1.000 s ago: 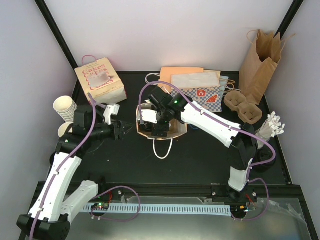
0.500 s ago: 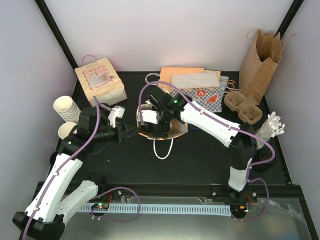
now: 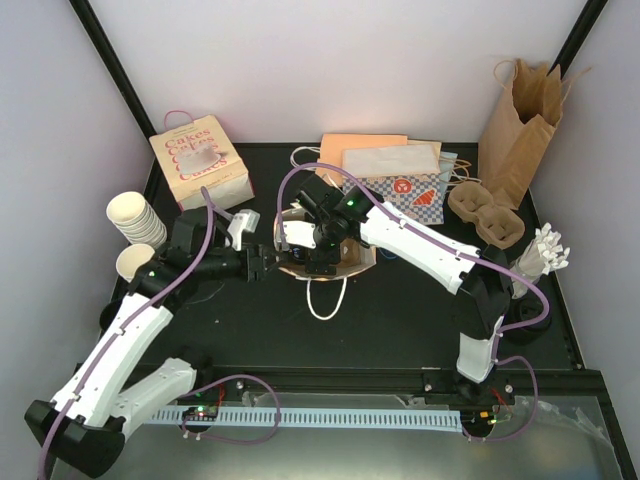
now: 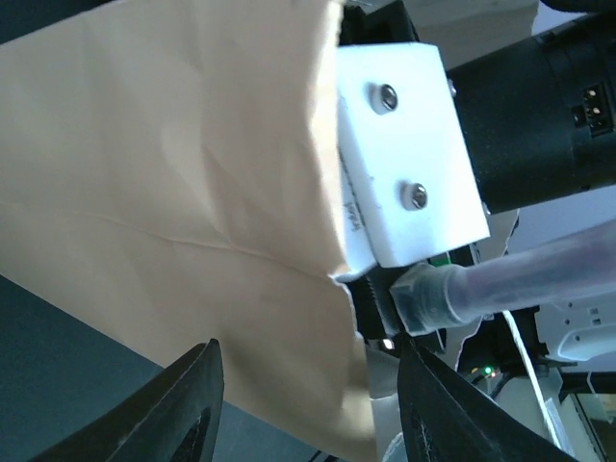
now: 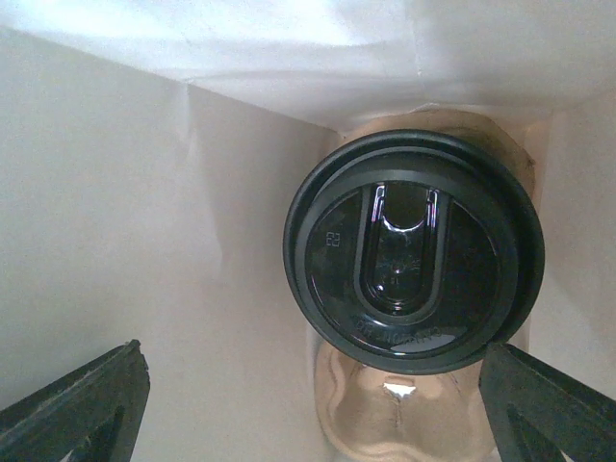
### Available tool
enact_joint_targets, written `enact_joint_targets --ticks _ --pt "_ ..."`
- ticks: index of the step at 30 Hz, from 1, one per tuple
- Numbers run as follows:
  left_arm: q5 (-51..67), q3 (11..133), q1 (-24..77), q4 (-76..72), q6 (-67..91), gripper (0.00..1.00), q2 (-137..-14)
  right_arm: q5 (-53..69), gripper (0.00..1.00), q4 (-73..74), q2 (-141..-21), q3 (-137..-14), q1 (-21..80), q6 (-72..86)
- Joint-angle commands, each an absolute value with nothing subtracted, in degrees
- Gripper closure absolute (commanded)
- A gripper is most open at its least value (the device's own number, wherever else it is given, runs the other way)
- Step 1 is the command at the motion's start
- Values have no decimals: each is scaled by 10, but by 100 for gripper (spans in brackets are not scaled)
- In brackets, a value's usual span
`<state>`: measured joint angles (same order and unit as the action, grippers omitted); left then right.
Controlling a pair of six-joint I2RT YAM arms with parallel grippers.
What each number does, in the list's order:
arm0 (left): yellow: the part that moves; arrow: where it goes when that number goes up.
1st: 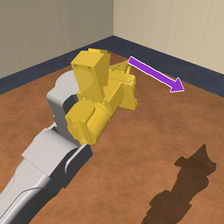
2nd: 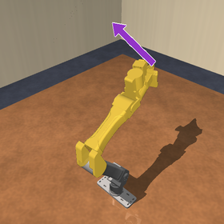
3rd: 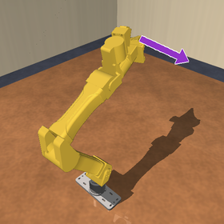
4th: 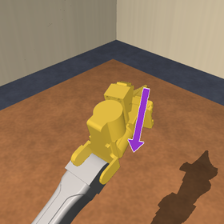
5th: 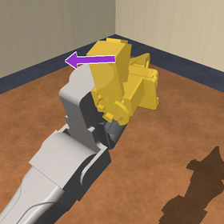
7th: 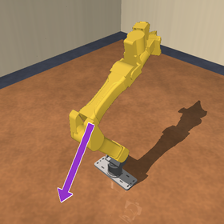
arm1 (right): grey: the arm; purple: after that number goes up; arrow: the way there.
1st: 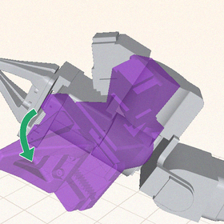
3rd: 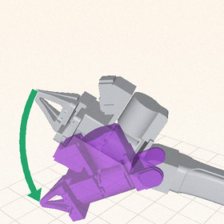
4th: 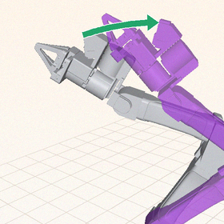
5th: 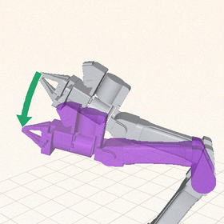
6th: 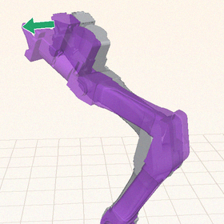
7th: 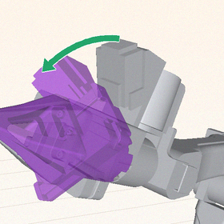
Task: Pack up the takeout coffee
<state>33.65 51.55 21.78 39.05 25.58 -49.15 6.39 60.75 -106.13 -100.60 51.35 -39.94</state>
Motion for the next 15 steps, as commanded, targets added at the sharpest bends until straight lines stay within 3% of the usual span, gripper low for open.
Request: enact_joint_targets --ticks 1,15 --pt "335 546 231 385 262 47 -490 57 4 611 -1068 -1027 512 -394" --pt "247 590 232 492 243 72 -538 55 6 617 -1058 -1017 512 -393"
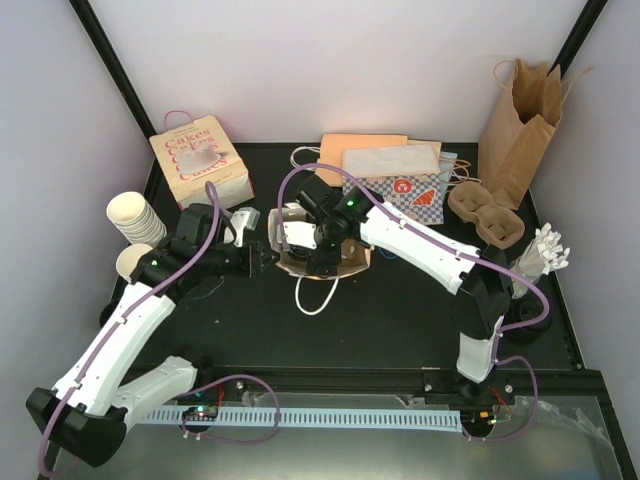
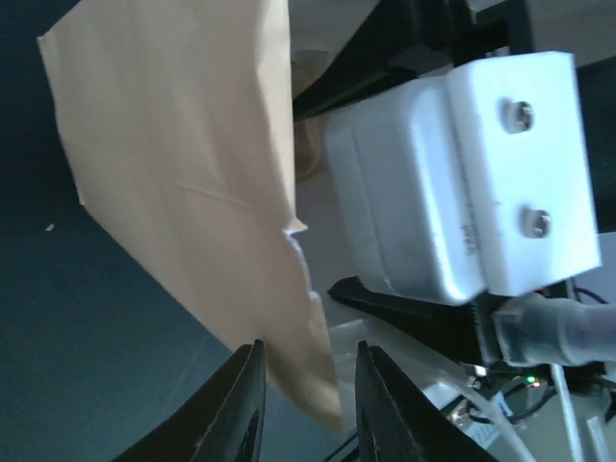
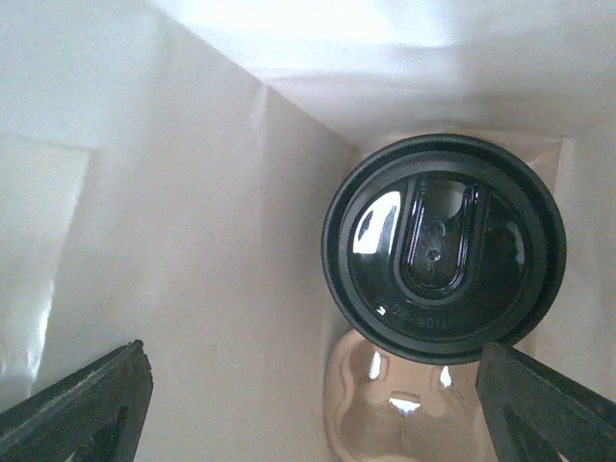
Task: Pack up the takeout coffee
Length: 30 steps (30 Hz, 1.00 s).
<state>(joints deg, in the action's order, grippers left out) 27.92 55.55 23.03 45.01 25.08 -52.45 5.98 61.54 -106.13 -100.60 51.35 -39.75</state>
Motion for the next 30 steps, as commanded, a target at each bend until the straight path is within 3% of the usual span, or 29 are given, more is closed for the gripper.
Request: enact_joint_targets --ticks 1,12,30 --pt "244 593 232 496 244 73 -540 53 6 617 -1057 -1014 512 -392" --pt "230 615 232 491 252 83 -552 57 12 596 -1019 -983 512 -387" --pt "212 675 232 467 240 83 -630 56 10 512 -902 -942 512 -346"
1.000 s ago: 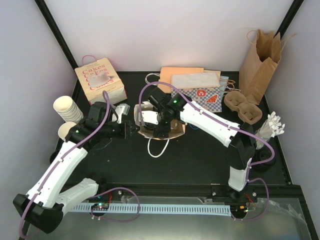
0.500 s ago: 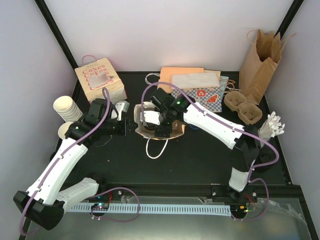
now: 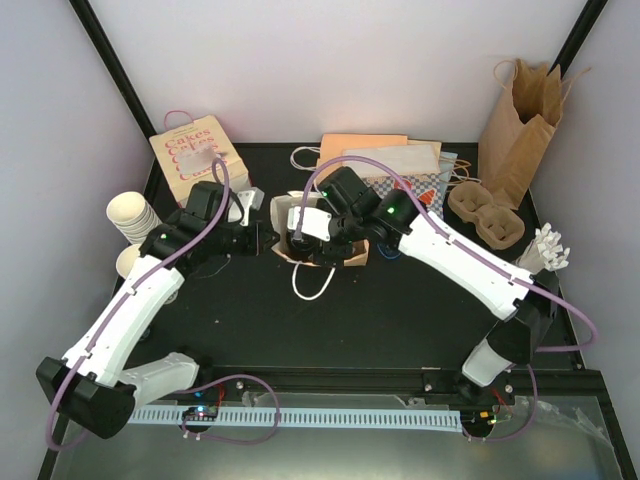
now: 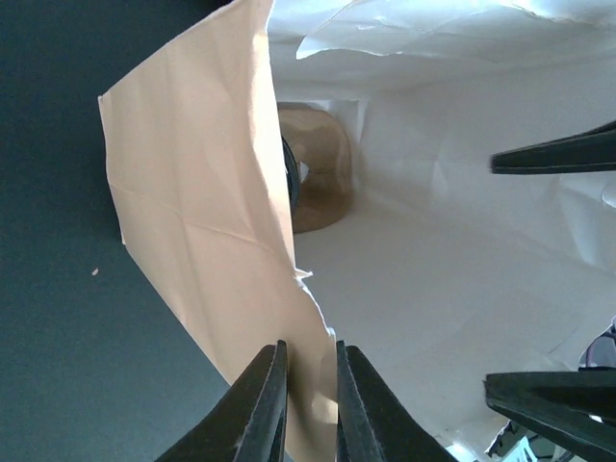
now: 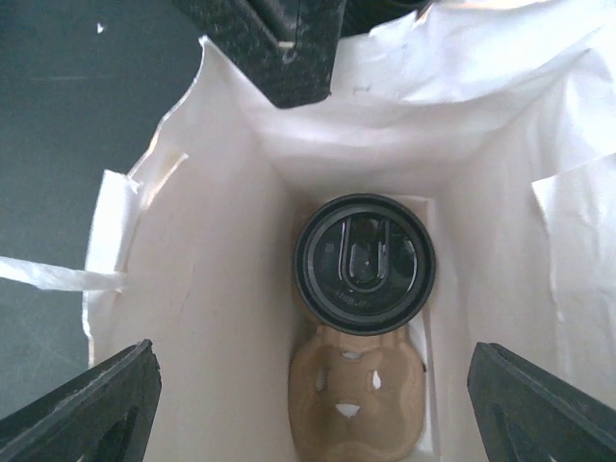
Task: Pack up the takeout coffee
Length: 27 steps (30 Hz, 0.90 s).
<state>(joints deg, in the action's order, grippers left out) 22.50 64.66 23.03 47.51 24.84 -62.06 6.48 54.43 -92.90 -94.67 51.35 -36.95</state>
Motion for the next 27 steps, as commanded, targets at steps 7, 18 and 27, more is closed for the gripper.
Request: enact_joint_targets --ticks 7,18,27 --pt "212 684 232 460 238 83 -643 29 9 474 -850 -935 512 -326" --pt "208 688 232 458 232 83 -648 -2 9 397 -772 -920 512 -223" --pt "210 691 232 459 230 83 -648 -137 10 405 -690 -882 512 38"
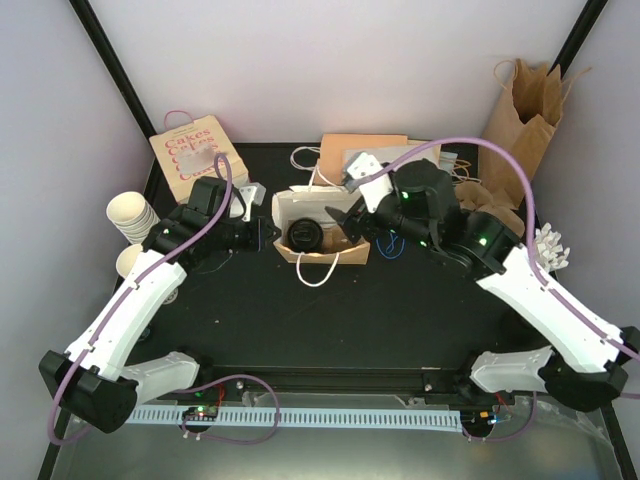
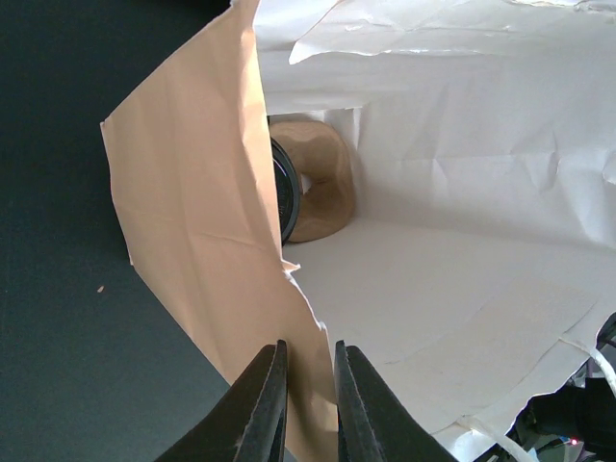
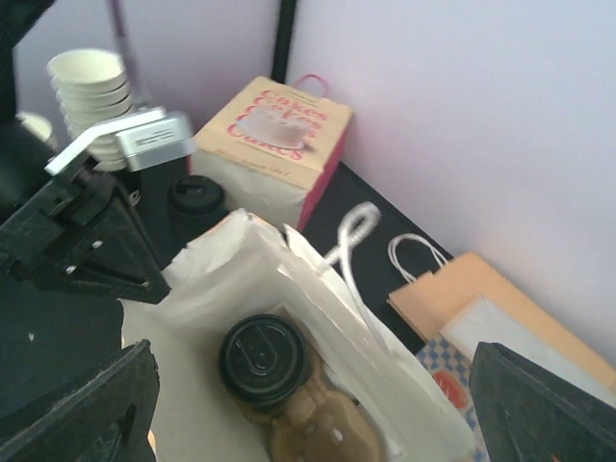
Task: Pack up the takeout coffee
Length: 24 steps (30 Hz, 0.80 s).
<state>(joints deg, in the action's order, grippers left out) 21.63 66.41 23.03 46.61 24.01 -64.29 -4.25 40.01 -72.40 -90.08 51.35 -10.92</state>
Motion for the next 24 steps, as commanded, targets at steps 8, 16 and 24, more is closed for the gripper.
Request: enact_joint_targets --ticks 8,16,24 --pt "213 697 232 463 229 83 -651 -245 0 474 -604 -771 512 166" --pt "214 673 232 447 238 84 -635 -213 0 527 -609 -755 511 264" --pt "217 660 232 443 245 84 -623 -215 0 580 -698 -821 512 316"
